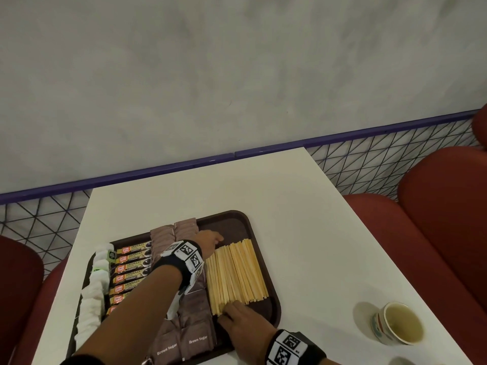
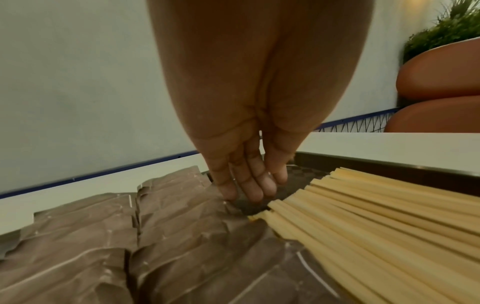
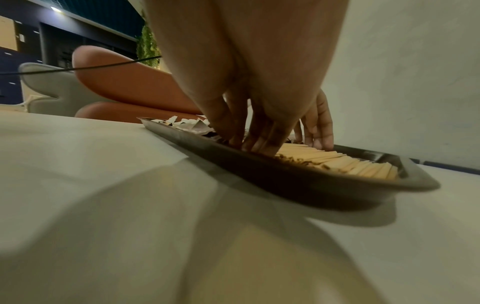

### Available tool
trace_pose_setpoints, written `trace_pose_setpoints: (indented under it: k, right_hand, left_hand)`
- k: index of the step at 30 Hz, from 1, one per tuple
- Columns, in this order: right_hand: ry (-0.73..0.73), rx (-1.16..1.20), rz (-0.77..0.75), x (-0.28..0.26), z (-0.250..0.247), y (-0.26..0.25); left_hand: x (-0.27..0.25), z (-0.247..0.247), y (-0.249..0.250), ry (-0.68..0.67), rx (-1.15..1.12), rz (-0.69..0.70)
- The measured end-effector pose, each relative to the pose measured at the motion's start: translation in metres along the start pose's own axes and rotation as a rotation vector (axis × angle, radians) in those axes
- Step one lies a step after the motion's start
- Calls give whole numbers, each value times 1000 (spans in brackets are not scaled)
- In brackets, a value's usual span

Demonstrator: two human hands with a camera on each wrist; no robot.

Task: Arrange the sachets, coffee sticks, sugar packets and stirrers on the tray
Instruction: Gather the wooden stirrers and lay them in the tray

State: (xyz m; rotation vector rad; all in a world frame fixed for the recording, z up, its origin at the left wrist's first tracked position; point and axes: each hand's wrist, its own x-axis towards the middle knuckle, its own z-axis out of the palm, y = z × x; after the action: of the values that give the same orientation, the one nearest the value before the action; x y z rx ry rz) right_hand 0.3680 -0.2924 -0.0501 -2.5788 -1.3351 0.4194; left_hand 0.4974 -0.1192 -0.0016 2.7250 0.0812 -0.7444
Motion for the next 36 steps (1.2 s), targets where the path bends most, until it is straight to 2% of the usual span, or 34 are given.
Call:
trace_pose_setpoints:
  k: [6, 11, 14, 17, 21, 25, 31, 36]
  right_hand:
    - [-47, -19, -1, 3, -5, -2]
    - [-64, -131, -11, 3, -8, -5]
    - [-23, -93, -71, 3, -9, -3]
    - [-78, -47, -132, 0, -18, 0]
    - [-152, -3, -59, -5, -32, 4]
    - [-132, 1, -56, -4, -36, 8]
    - [-90, -14, -12, -11, -26, 7]
    - [-62, -22, 16, -19, -26, 10]
  left_hand:
    - [-2, -1, -1, -41, 87, 8]
    - [-2, 0, -1, -56, 113, -13]
    - [0, 1, 0, -53, 98, -20]
    - [0, 2, 5, -13, 68, -7]
    - [4, 10, 11, -12, 39, 36]
    - [5, 17, 19, -49, 60, 19]
    - [9, 18, 21, -3, 54, 32]
    - [11, 23, 28, -21, 66, 37]
